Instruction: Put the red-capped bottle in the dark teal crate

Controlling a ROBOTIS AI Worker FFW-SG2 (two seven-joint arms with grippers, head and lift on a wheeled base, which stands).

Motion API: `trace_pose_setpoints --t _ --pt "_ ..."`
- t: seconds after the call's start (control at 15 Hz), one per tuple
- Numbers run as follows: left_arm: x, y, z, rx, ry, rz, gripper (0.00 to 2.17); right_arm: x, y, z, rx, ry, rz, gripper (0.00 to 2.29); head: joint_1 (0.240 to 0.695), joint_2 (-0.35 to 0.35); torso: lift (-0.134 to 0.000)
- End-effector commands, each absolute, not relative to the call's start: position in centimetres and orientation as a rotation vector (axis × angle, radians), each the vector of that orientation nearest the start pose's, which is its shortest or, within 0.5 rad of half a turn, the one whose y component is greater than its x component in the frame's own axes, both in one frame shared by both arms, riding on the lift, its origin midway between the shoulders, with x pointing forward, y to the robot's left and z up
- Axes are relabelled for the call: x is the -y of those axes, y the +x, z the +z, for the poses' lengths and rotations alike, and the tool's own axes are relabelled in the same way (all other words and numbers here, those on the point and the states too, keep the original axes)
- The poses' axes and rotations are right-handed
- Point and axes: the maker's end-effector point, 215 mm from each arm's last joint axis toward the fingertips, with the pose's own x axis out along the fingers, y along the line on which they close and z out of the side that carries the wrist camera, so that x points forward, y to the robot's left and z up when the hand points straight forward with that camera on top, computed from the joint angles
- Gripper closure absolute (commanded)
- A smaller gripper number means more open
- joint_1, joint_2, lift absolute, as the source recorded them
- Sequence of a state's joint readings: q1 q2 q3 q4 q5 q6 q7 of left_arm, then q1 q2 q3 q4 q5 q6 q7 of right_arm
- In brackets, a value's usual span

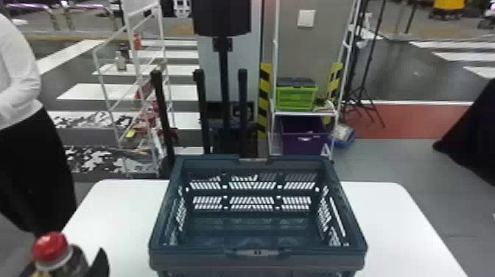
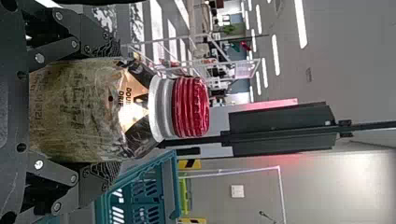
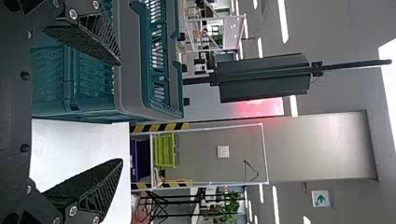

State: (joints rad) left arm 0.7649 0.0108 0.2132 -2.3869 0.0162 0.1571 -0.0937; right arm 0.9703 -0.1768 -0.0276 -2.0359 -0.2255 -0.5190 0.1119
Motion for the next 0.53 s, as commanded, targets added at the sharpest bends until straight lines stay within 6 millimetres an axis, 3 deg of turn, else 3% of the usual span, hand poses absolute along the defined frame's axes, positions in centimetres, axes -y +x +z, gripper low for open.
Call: trace_pose_setpoints --t 0.0,0.27,0.47 --pt "-31.7 39.9 -28.5 -0.206 0.146 0.048 2.15 24.5 28.2 -35.5 0.010 0.074 0.132 0.15 0.499 0.000 0.000" --pt "-31.6 43.7 -26.3 -0.353 0.165 -0.010 2.15 24.5 28.1 -35.6 0.009 0.079 0.125 0.15 0.499 0.000 0.000" --pt "-29.1 47.4 -25.1 -0.442 0.260 -0.111 2.15 24.4 28.1 -35.6 0.009 0.074 0.125 0.15 0.499 0.000 0.000"
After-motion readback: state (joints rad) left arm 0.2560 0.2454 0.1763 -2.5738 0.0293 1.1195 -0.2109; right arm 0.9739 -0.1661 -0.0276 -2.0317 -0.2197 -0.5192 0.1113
